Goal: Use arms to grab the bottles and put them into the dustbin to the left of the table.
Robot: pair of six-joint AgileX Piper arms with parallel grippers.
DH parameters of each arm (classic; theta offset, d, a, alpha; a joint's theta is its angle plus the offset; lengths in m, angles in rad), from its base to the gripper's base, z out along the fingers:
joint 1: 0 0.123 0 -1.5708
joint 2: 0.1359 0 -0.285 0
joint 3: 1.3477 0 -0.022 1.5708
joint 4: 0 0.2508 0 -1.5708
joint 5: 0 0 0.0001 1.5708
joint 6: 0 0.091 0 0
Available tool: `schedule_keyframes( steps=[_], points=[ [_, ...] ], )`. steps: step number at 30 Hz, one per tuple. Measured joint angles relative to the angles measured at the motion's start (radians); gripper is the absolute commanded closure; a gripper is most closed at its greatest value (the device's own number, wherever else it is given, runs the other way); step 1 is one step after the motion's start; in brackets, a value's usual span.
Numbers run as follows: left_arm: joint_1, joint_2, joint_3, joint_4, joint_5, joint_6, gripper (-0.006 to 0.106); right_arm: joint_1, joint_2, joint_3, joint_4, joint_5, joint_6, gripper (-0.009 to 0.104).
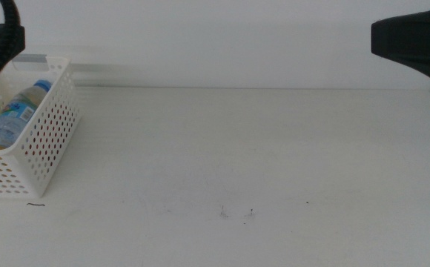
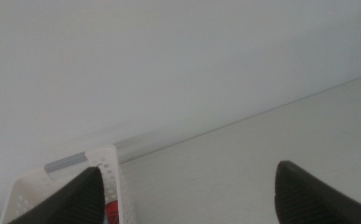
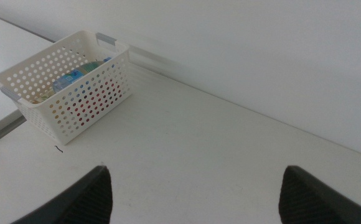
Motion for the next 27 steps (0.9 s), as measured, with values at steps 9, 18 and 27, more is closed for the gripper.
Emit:
schedule_keyframes(
  steps=[9, 18, 27],
  points=[
    [0.000, -0.010, 0.028, 0.000, -0.007, 0.000, 0.007, -0.092, -0.042, 0.191, -0.016, -0.223, 0.000, 0.026],
    [0.000, -0.308, 0.393, 0.008, -0.245, 0.000, 0.007, -0.449, -0.300, 0.667, 0.069, -0.433, 0.000, 0.026],
    [0.000, -0.610, 0.744, 0.042, -0.337, 0.000, 0.007, -0.614, -0.749, 1.090, 0.078, -0.486, 0.000, 0.026]
  ],
)
